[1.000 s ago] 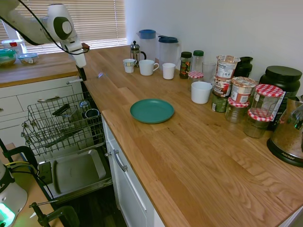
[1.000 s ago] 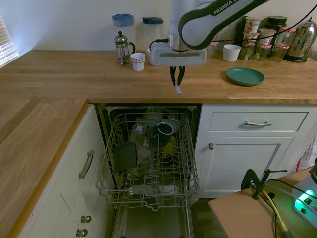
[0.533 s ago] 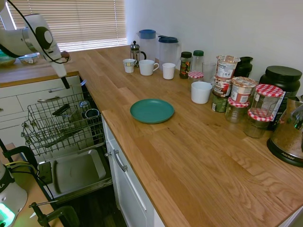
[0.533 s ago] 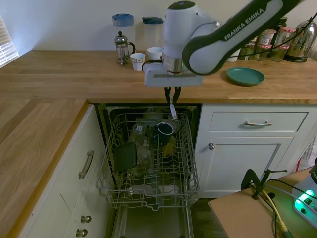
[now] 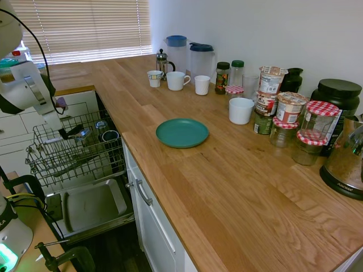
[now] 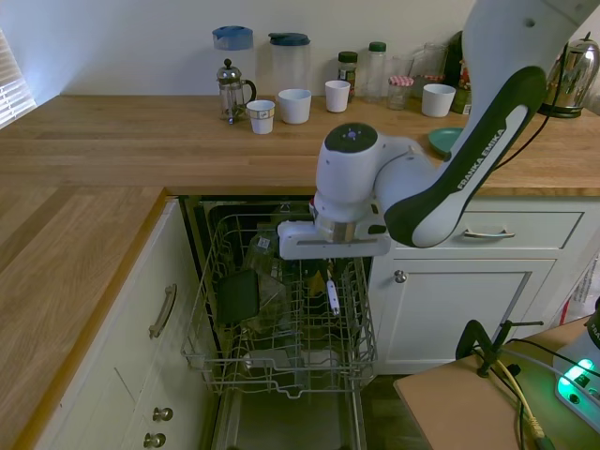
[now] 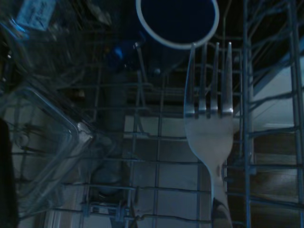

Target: Put the fork in the dishwasher

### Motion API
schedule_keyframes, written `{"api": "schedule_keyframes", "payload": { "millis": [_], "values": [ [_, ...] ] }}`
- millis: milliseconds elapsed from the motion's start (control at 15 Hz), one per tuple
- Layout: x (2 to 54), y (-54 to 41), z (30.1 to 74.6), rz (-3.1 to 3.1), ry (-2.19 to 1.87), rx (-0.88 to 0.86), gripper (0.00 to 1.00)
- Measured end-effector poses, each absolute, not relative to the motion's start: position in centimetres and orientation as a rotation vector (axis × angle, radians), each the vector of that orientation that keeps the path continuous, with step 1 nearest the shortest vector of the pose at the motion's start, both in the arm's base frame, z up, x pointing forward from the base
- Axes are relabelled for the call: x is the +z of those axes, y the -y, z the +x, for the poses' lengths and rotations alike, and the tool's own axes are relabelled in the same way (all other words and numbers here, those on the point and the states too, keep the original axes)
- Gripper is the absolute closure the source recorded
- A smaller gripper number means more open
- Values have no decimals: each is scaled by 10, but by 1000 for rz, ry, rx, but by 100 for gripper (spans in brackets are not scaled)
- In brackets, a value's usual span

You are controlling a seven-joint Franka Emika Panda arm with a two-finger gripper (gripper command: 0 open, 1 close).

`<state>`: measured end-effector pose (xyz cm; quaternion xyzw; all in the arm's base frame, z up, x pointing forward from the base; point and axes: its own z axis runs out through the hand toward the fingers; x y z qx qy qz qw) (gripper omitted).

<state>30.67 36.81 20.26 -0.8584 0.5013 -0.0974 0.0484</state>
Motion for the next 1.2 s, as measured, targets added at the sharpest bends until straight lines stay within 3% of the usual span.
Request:
{"api": "schedule_keyframes", "payload": {
  "millis": [733,800,1200],
  "values": [
    [118,-356,331,-2608,-1565,-263,100],
    [115,-356,331,-2609,-1561,-257,0],
    [106,-362,335,-2612,-1553,-255,0]
  ]
}}
